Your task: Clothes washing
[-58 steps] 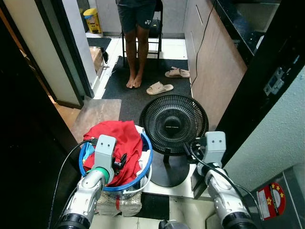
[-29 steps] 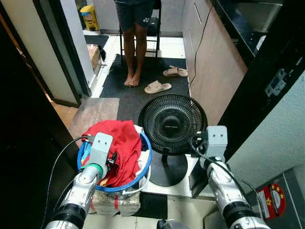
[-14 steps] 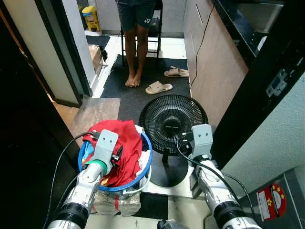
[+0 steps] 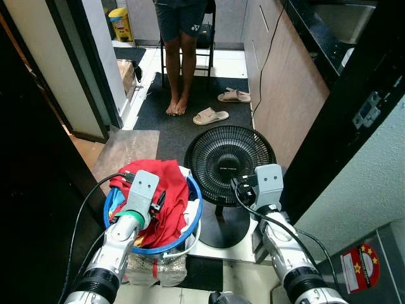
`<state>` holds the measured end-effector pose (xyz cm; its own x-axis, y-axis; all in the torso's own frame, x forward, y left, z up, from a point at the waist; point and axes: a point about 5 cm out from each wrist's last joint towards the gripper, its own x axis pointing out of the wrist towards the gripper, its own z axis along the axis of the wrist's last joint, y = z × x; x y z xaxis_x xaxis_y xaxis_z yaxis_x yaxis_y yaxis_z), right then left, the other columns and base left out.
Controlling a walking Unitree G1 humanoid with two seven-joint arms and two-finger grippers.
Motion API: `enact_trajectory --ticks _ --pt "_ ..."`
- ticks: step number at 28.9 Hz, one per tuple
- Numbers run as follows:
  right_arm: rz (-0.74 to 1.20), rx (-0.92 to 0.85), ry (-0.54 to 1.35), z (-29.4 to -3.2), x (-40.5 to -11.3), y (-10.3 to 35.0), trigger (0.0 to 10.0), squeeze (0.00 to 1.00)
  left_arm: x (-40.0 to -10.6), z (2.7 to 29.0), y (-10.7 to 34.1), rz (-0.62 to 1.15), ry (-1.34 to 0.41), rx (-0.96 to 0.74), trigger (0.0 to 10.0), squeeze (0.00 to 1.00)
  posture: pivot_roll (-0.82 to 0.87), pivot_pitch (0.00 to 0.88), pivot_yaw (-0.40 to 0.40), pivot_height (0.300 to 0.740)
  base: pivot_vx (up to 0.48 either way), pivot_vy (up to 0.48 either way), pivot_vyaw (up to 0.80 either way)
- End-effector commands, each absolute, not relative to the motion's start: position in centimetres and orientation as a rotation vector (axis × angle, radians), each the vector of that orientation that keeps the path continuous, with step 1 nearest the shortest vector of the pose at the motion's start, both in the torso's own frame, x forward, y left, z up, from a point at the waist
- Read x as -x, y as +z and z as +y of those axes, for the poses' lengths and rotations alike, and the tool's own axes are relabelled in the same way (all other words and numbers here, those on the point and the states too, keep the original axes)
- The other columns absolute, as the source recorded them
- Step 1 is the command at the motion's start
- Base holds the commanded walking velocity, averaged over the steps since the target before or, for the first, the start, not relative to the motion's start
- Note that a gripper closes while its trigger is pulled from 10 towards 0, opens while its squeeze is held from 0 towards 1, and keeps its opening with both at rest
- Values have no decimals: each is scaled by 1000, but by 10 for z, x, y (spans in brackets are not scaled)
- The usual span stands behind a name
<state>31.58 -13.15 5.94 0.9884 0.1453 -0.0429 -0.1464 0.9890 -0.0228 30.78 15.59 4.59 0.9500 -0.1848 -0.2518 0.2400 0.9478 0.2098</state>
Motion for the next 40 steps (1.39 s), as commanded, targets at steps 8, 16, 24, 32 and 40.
enact_trajectory --ticks 8,16,24,32,40 --pt "24 17 150 -130 -316 61 10000 0 -305 155 42 240 -228 -247 10000 0 -45 0 30 695 0 0 0" --pt "16 17 154 -130 -317 63 10000 0 -306 156 44 234 -228 -248 10000 0 -49 0 32 675 0 0 0" --pt "14 16 155 -130 -317 64 10000 0 -307 156 44 231 -230 -250 10000 0 -49 0 32 665 0 0 0" --pt "17 21 158 -131 -317 63 10000 0 -307 156 44 232 -230 -254 10000 0 -47 0 31 650 0 0 0" --pt "19 20 161 -131 -317 63 10000 0 -307 157 43 233 -229 -254 10000 0 -47 0 32 635 0 0 0"
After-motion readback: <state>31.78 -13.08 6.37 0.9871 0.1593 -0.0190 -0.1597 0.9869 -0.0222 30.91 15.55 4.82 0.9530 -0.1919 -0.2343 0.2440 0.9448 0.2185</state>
